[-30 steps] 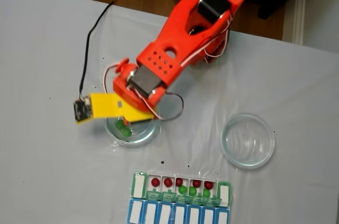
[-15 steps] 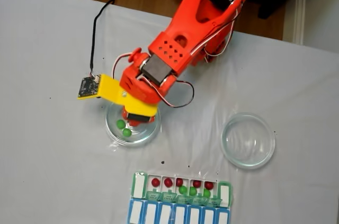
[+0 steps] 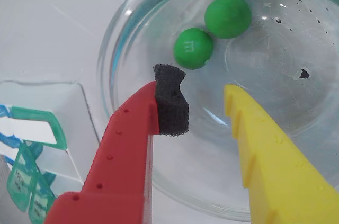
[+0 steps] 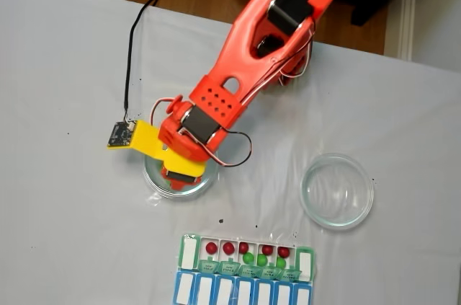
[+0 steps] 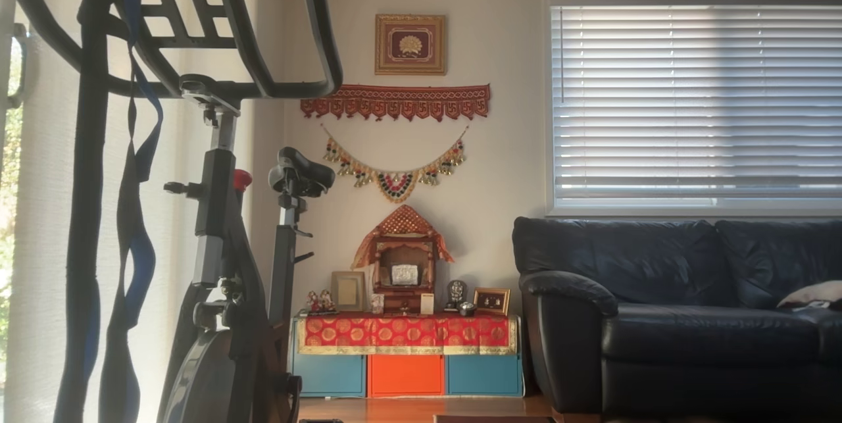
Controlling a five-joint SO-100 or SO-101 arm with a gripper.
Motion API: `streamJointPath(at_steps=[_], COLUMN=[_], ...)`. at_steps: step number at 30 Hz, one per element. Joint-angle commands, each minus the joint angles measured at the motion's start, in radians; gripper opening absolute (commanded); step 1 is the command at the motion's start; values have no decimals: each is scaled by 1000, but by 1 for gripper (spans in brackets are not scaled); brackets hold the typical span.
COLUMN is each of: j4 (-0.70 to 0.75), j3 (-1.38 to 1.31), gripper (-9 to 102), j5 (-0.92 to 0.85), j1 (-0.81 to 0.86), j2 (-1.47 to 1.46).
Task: Sort medicines into box.
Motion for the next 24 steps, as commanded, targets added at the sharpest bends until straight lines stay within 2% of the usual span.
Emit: streamJointPath(at_steps=[1,24], j4=[-17,-15], j3=[-44,-69], gripper=[15,26], j5=[6,-37], j1=[8,26], j2=[6,23])
